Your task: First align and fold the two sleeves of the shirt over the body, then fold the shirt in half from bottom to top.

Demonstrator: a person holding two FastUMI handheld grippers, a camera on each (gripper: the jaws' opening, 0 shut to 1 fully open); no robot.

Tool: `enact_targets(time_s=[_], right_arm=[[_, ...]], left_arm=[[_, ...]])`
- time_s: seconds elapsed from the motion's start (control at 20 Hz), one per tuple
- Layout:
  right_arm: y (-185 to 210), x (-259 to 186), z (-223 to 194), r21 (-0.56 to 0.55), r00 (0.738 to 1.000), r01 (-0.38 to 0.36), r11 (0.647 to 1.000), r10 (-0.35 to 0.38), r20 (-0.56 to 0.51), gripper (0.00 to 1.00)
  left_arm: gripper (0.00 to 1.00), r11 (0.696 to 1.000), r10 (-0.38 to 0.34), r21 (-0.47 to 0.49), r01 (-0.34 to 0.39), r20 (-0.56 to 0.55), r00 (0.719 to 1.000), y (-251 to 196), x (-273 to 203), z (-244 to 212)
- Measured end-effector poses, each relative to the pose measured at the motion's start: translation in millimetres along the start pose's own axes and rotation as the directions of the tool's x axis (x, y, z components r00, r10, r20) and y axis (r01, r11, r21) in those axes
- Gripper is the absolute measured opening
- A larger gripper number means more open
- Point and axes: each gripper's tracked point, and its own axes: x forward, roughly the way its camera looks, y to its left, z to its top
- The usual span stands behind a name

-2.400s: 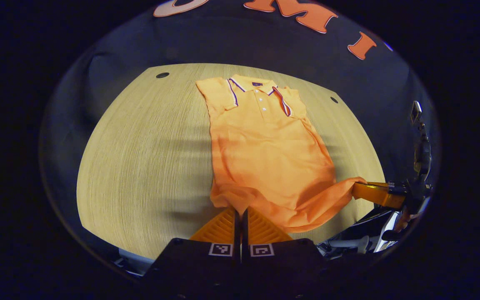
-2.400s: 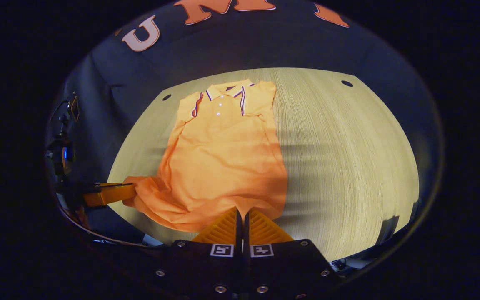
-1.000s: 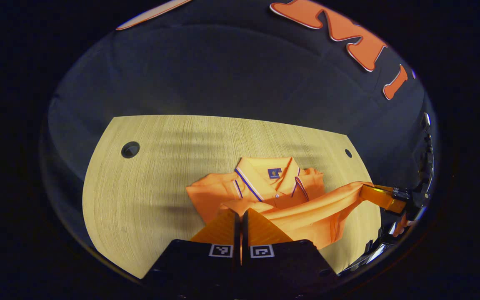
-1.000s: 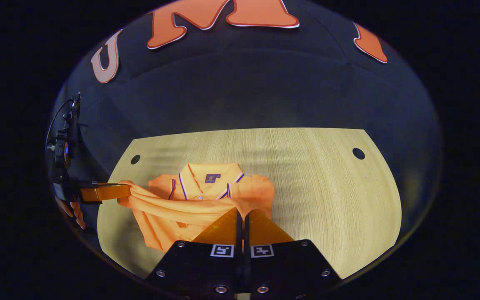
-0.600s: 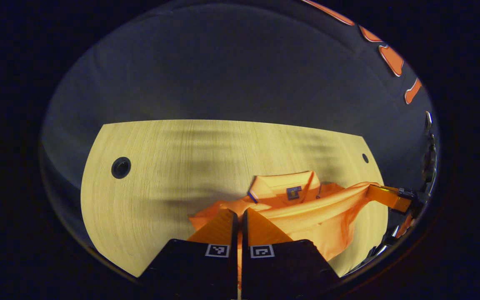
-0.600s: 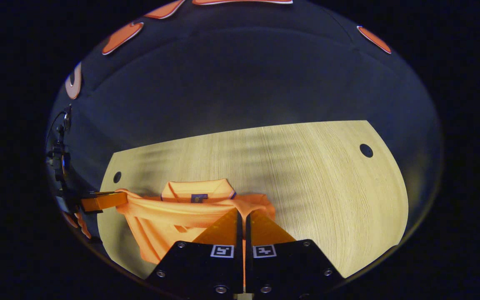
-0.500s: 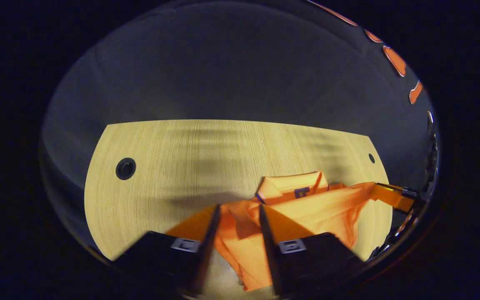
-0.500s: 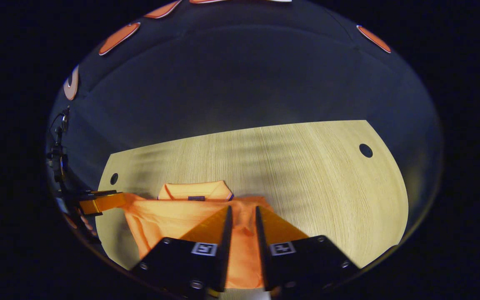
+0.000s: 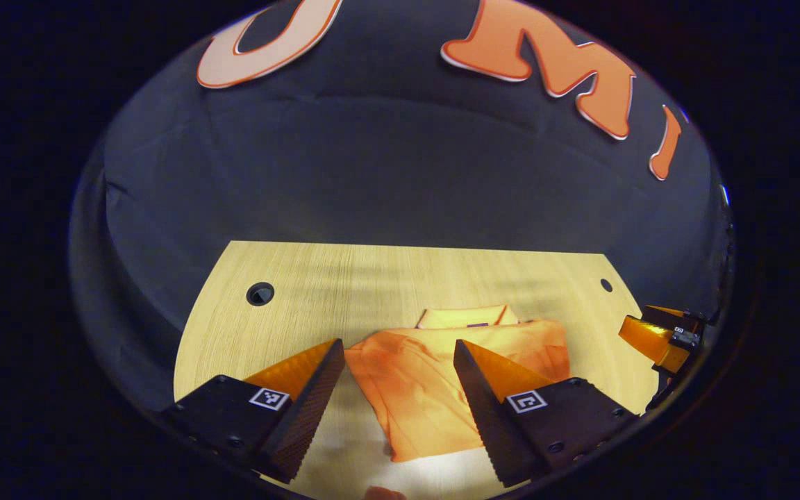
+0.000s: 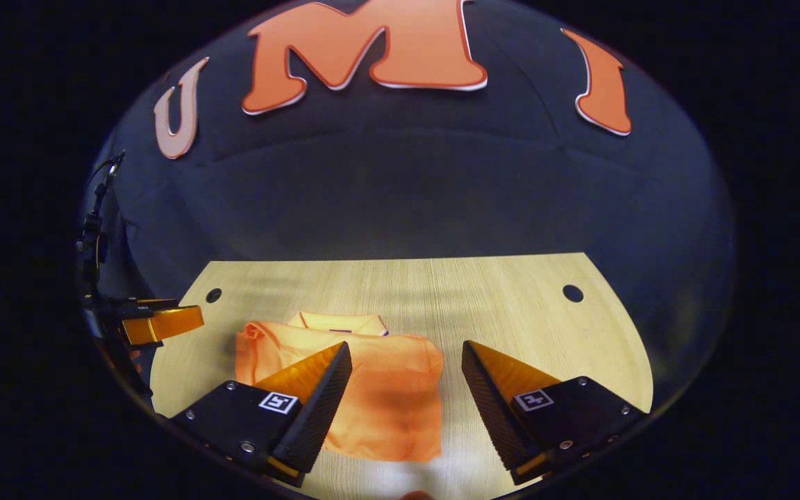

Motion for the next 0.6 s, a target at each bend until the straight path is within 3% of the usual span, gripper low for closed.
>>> enact_targets(time_s=[0.15, 0.3, 0.45, 0.6], right_arm=[[4.8, -44.4, -9.7, 0.006, 0.999, -0.032, 0.999, 0.032, 0.035, 0.97], [-6.7, -93.7, -4.7, 0.019, 0.99, -0.019, 1.0, 0.016, 0.139, 0.97], [-12.4, -133.5, 5.7, 0.007, 0.968, 0.001, 1.0, -0.003, 0.252, 0.97], [-13.0, -176.8, 12.5, -0.023, 0.929, -0.007, 1.0, 0.015, 0.369, 0.97]], left_arm=[[0.97, 0.999, 0.031, 0.021, -0.032, 0.079, 0.996, -12.2, -39.2, -4.3], [0.98, 0.999, 0.033, 0.003, -0.034, 0.157, 0.987, -18.1, -82.7, -17.1], [0.98, 1.0, 0.031, -0.003, -0.031, 0.243, 0.969, -11.4, -126.7, -22.5], [0.97, 1.0, 0.029, -0.006, -0.028, 0.339, 0.94, -19.2, -178.2, -45.0]])
